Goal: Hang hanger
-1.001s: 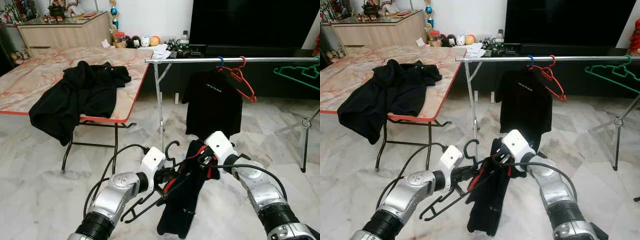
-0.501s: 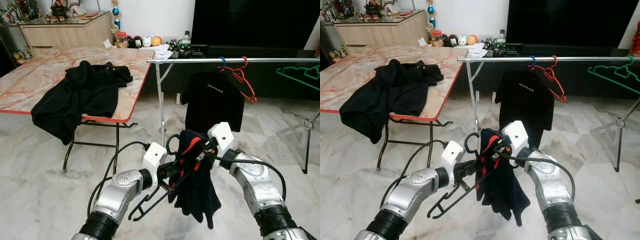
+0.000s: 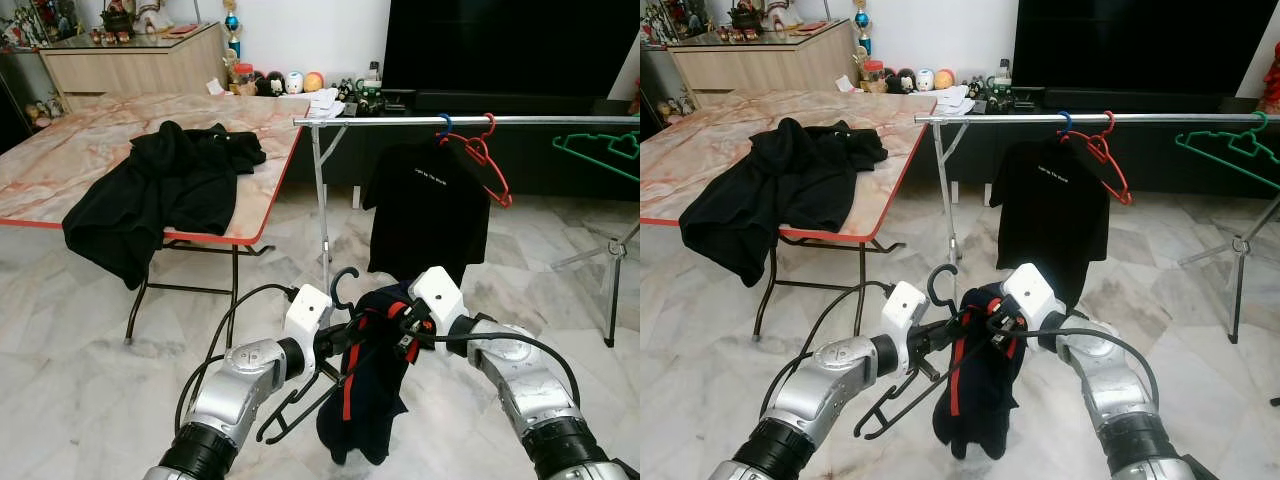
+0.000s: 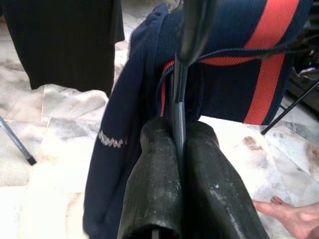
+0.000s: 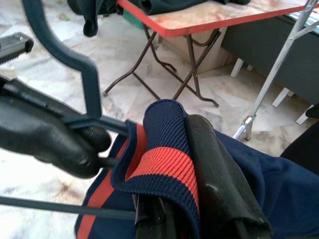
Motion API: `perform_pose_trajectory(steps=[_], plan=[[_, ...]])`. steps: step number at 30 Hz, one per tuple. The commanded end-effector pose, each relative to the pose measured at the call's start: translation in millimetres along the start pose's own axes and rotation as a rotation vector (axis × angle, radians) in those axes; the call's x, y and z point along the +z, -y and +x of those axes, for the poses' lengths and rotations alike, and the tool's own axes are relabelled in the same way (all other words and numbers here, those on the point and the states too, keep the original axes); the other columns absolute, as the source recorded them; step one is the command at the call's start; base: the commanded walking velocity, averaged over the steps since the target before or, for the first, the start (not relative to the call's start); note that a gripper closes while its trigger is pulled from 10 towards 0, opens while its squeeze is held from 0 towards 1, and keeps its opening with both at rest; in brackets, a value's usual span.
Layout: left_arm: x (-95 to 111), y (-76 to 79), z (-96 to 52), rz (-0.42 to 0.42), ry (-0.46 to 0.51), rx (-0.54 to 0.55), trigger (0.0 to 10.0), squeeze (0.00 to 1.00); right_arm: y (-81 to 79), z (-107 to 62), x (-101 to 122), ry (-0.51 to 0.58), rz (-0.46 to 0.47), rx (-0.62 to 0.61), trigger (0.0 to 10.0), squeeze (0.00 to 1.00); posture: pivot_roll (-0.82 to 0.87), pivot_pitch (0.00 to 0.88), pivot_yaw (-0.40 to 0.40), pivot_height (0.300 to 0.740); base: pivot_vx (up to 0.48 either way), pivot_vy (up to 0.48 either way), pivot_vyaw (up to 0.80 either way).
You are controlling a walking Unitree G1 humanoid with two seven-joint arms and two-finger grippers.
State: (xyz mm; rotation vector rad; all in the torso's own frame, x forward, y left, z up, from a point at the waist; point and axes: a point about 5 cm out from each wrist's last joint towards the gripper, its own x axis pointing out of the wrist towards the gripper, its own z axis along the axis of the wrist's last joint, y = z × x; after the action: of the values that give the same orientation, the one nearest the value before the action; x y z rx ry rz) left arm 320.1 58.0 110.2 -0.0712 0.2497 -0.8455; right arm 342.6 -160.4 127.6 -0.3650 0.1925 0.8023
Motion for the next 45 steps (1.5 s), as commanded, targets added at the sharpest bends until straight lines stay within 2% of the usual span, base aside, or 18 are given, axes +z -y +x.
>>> perform_pose_trajectory(steps=[1,6,7,8,9,10,16,19,23,27,32,37,38,40,43,45], plan=[[15,-4.1,1.1,0.021,0.056,0.017,10.0,0.00,-5.2,0.0,-1,-0.042,-0.063,0.040,10.0,0.00,-0.01,0.011,0.049,0.740,0.000,0.000,0.00],[12,-4.0,1.2,0.021,0.047,0.019,10.0,0.00,-5.5,0.0,0,-0.034,-0.036,0.027,10.0,0.00,-0.01,0.011,0.049,0.740,0.000,0.000,0.00],[12,-3.9,1.1,0.021,0.046,0.020,10.0,0.00,-5.6,-0.2,1,-0.033,-0.036,0.028,10.0,0.28,-0.01,0.011,0.049,0.740,0.000,0.000,0.00],[11,-3.9,0.9,0.020,0.044,0.021,10.0,0.00,-5.9,-0.2,3,-0.023,-0.030,0.033,10.0,0.94,-0.01,0.012,0.049,0.740,0.000,0.000,0.00],[11,-3.9,0.9,0.020,0.044,0.021,10.0,0.00,-5.9,-0.2,3,-0.023,-0.030,0.033,10.0,0.94,-0.01,0.012,0.049,0.740,0.000,0.000,0.00],[11,-4.2,0.9,0.018,0.043,0.025,10.0,0.00,-6.6,-0.6,5,-0.019,-0.031,0.042,10.0,1.00,-0.02,0.013,0.050,0.740,0.000,0.000,0.00],[11,-7.2,1.4,0.011,0.044,0.055,10.0,0.00,-7.6,-3.5,5,-0.035,-0.052,0.049,10.0,1.00,-0.02,0.015,0.049,0.740,0.000,0.000,0.00],[12,-12.5,1.2,0.006,0.053,0.100,10.0,0.00,-13.1,-10.3,1,-0.078,-0.086,0.081,10.0,1.00,-0.03,0.017,0.050,0.740,0.000,0.000,0.00],[14,-17.9,1.6,-0.005,0.068,0.151,10.0,0.00,-21.4,-17.1,-5,-0.111,-0.071,0.124,10.0,1.00,-0.03,0.016,0.050,0.740,0.000,0.000,0.00],[18,-23.5,1.1,-0.021,0.092,0.194,10.0,0.00,-30.8,-24.5,-18,-0.205,-0.090,0.198,10.0,1.00,-0.03,0.016,0.050,0.740,0.000,0.000,0.00],[19,-25.9,1.3,-0.025,0.101,0.207,10.0,0.00,-35.6,-28.5,-22,-0.226,-0.079,0.223,10.0,1.00,-0.03,0.010,0.046,0.740,0.000,0.000,0.00],[15,-24.9,-2.4,0.004,0.090,0.161,10.0,0.00,-18.3,-32.2,-8,-0.154,-0.089,0.107,10.0,1.00,-0.04,0.005,0.048,0.740,0.000,0.000,0.00],[12,-22.7,-4.3,0.022,0.071,0.117,10.0,0.00,-4.8,-33.5,2,-0.082,-0.067,0.011,10.0,1.00,-0.04,0.005,0.048,0.740,0.000,0.000,0.00],[8,-19.4,-6.4,0.038,0.047,0.060,10.0,0.00,11.1,-36.8,13,-0.009,-0.036,-0.099,10.0,1.00,-0.05,0.001,0.049,0.740,0.000,0.000,0.00],[-2,-11.5,-12.3,0.091,-0.022,-0.066,10.0,0.00,35.3,-45.5,23,0.044,0.007,-0.246,10.0,1.00,-0.05,0.000,0.051,0.740,0.000,0.000,0.00],[-4,-10.1,-14.5,0.098,-0.035,-0.090,10.0,0.00,38.5,-47.1,24,0.050,0.009,-0.253,10.0,1.00,-0.05,0.000,0.051,0.740,0.000,0.000,0.00]])
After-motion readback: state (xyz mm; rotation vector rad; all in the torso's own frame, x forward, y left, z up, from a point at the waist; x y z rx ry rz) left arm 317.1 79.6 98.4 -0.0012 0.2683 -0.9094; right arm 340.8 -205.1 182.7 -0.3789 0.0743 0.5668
